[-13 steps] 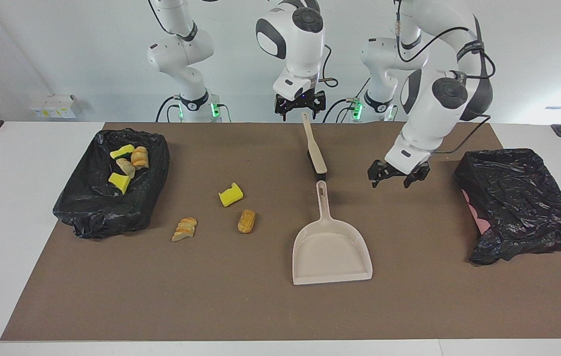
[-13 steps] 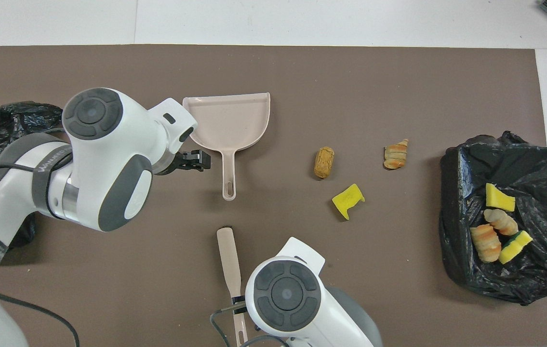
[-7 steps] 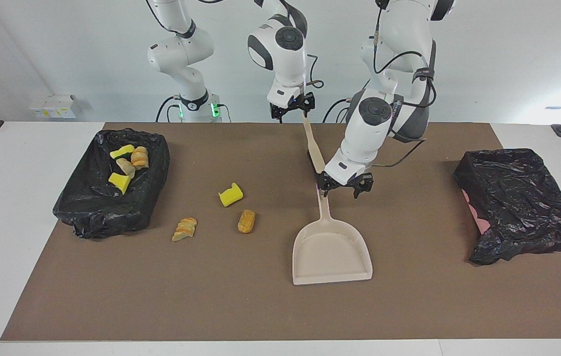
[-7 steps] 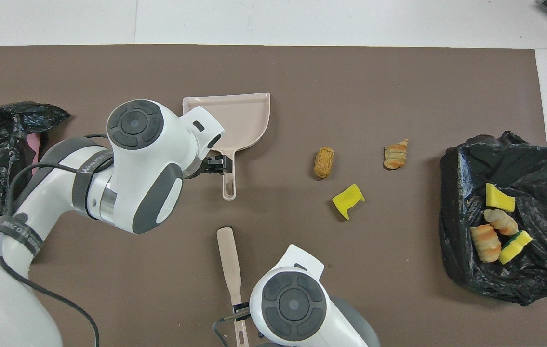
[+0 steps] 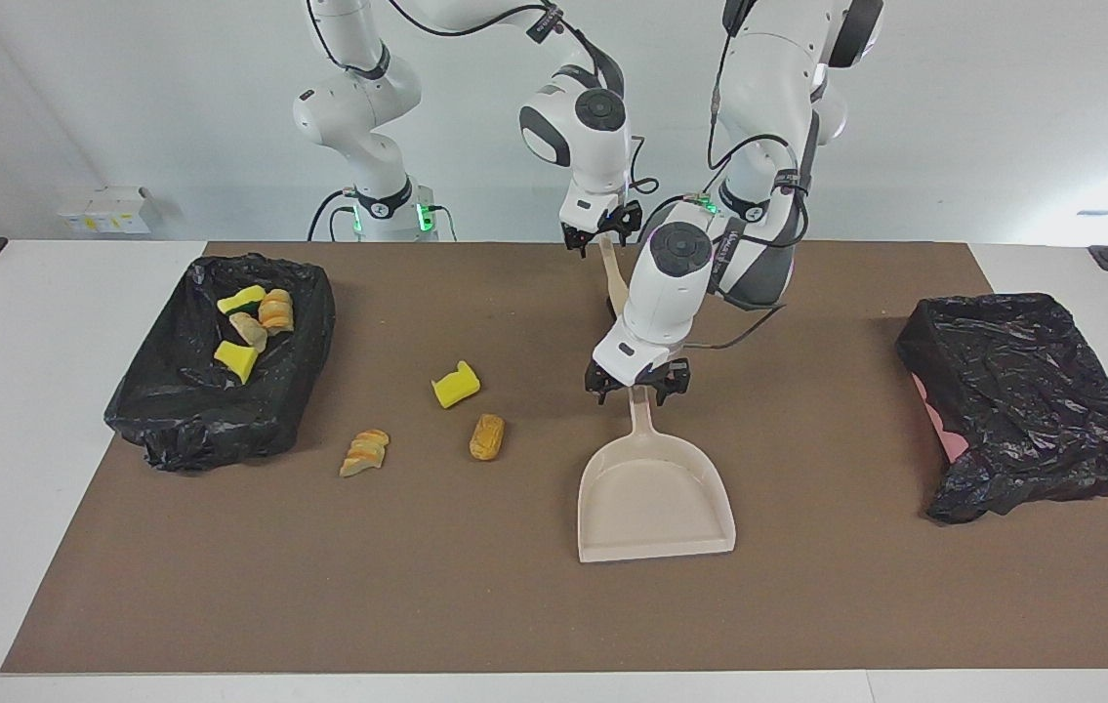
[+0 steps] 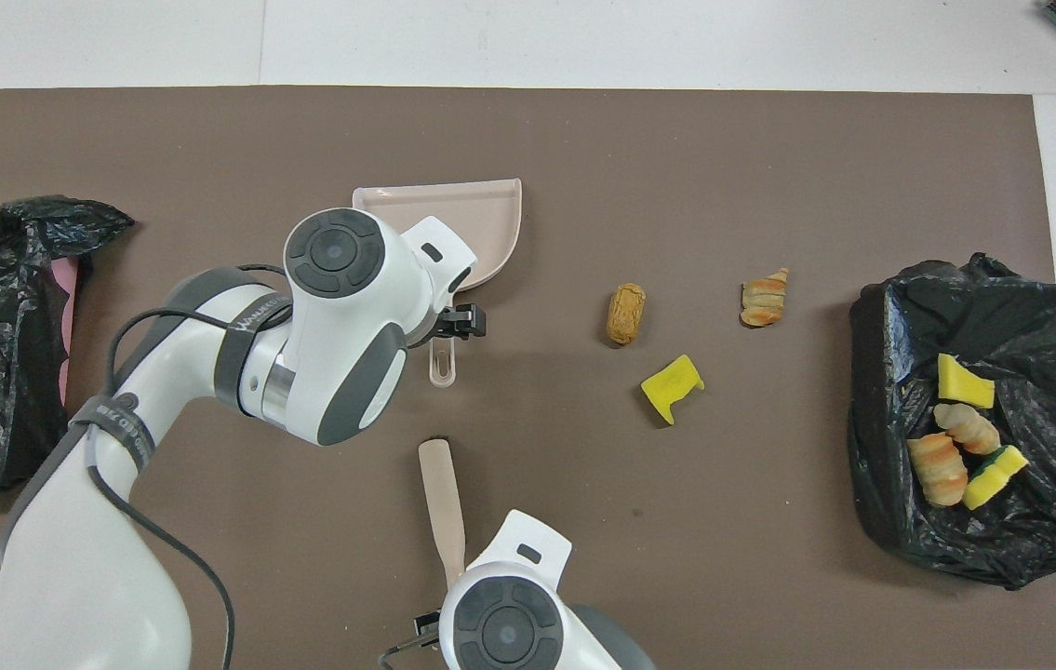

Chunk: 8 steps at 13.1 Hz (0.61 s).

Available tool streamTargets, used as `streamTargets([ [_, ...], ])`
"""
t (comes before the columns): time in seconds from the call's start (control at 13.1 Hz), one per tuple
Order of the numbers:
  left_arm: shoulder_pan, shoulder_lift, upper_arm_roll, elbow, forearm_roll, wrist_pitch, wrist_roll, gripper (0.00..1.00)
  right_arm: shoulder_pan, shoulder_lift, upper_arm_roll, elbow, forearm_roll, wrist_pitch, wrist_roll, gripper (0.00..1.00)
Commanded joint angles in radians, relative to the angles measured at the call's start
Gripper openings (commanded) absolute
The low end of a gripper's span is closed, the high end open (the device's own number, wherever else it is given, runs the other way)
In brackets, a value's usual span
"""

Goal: Sweep and dump trash in bin

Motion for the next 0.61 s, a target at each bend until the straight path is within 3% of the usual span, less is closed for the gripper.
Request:
streamTargets([
  [0.0, -0.004, 0.008, 0.013, 0.016, 0.017, -0.012, -0.015, 0.26, 0.036, 0.003, -0.001, -0.033, 0.019, 0.066, 0.009, 0.79],
  [0.08, 0.002, 0.007, 0.013, 0.013, 0.017, -0.010, -0.015, 0.00, 0.038, 0.006, -0.001, -0.036, 0.019, 0.067, -0.005, 0.77],
  [0.38, 0.011, 0.004, 0.016, 0.023, 0.017, -0.032, -0.009, 0.00, 0.041, 0.009, -0.001, -0.046, 0.019, 0.072, -0.002, 0.74],
  [0.54, 0.035, -0.004, 0.022, 0.055, 0.036, -0.093, 0.001, 0.00, 0.042, 0.015, -0.001, -0.052, 0.018, 0.084, -0.002, 0.67],
])
